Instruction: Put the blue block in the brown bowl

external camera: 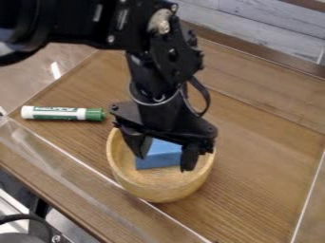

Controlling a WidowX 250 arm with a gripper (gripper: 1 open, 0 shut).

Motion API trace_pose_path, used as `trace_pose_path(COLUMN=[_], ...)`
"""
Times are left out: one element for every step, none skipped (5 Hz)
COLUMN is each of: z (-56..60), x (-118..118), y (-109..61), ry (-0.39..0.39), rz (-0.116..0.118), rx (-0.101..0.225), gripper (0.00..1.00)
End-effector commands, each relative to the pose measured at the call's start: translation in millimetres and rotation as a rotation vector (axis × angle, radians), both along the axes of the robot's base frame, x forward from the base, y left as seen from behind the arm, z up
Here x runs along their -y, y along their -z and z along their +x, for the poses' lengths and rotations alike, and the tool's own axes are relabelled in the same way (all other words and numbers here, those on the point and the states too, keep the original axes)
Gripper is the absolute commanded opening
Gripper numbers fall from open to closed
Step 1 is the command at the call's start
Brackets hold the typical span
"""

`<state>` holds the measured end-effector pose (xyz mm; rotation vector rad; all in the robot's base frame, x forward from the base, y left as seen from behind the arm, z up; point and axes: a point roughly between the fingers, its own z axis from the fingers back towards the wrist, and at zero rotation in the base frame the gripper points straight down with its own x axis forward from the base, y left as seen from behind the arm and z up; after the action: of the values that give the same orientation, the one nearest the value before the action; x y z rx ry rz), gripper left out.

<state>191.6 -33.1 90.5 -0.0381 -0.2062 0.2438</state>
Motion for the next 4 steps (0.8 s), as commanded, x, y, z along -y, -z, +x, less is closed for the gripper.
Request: trace_pose_path(z=[8.1, 9.5, 12.0, 16.6], x=[-1, -2, -4, -10], y=[-13.1, -18.4, -31.2, -58.1], ry=[-0.011, -0.015, -0.025, -0.039], rz=[-0.012, -0.026, -0.050, -0.080], rx=[0.042, 0.039, 0.045, 0.058], gripper=[1.00, 1.00, 1.00, 1.00])
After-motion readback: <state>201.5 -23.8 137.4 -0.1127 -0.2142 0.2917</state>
